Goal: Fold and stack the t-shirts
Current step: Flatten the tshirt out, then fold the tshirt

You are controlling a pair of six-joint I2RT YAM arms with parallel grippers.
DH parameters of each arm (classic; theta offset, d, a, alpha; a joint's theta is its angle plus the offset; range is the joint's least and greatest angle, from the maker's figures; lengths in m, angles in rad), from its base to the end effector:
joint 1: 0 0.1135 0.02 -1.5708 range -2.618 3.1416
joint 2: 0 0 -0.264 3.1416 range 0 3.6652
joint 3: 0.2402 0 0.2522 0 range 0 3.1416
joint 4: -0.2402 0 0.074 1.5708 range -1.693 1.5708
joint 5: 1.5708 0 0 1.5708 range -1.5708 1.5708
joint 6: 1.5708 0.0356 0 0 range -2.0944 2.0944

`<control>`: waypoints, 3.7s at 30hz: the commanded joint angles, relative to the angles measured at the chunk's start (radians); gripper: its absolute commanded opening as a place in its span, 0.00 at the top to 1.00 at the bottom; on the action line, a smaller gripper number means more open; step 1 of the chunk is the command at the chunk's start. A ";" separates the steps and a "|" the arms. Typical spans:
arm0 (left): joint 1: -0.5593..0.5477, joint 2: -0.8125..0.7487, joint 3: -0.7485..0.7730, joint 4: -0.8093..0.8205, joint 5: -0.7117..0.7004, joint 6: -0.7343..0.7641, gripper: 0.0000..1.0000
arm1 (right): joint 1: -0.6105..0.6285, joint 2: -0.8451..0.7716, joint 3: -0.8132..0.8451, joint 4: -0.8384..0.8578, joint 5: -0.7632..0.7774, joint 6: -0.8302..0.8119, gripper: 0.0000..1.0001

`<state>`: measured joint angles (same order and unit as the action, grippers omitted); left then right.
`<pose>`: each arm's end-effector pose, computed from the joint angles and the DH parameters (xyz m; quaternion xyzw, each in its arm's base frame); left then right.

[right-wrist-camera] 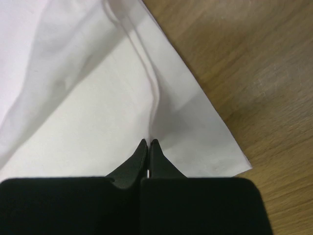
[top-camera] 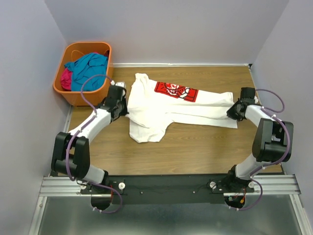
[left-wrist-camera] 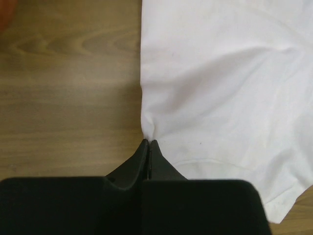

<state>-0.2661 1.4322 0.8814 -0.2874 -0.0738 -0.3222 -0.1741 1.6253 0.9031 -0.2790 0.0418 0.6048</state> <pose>0.2871 -0.0755 0.2165 -0.0394 0.9323 -0.0708 0.3525 0.3119 -0.0564 0.1679 0.3697 0.8854 0.0404 0.2787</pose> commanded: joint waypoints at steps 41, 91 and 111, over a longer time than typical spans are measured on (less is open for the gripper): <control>0.145 -0.329 1.303 -0.179 -0.230 0.313 1.00 | 0.166 -0.765 0.798 -0.161 0.219 -0.516 1.00; 0.041 0.722 1.111 0.005 0.266 -0.081 1.00 | -0.093 0.467 0.735 0.084 -0.029 -0.409 1.00; 0.051 0.412 0.720 -0.035 0.378 -0.225 1.00 | -0.139 0.392 0.651 0.052 -0.114 -0.367 1.00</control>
<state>-0.2161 1.9308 1.6798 -0.3416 0.2668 -0.5022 -0.3031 2.0617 1.5818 -0.2115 -0.0616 0.2356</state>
